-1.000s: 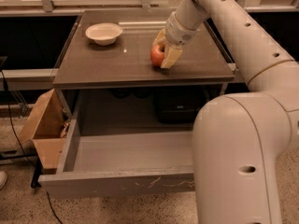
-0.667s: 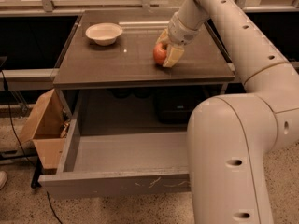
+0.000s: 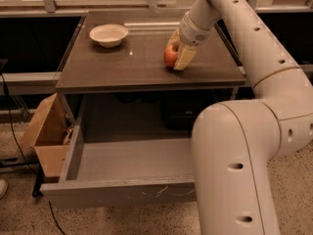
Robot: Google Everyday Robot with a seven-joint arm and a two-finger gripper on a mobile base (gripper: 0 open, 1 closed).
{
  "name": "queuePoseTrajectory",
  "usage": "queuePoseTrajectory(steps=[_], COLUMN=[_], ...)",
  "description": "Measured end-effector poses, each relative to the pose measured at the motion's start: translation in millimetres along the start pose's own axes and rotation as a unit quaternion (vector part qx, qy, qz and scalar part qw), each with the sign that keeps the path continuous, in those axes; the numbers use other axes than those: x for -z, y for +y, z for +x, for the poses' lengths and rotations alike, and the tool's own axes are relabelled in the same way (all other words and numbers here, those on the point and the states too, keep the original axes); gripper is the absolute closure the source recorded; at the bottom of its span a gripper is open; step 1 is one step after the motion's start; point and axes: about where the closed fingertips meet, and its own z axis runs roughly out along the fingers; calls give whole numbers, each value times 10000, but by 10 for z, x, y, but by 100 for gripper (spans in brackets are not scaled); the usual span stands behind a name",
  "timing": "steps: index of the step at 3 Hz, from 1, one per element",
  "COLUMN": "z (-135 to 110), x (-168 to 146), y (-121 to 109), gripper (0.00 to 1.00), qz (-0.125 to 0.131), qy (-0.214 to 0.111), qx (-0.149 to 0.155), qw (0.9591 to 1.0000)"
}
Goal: Pick apple from top drawer and place on counter
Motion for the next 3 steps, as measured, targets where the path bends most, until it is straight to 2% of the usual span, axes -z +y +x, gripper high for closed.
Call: queuePoseTrajectory(steps=[1,3], z=[24,100], x=[45,160], y=[-22,-38], gripper=[0,0], qz=[43,195], qy=[-14,-77], qx=[-39,-140], qw=[10000,9997])
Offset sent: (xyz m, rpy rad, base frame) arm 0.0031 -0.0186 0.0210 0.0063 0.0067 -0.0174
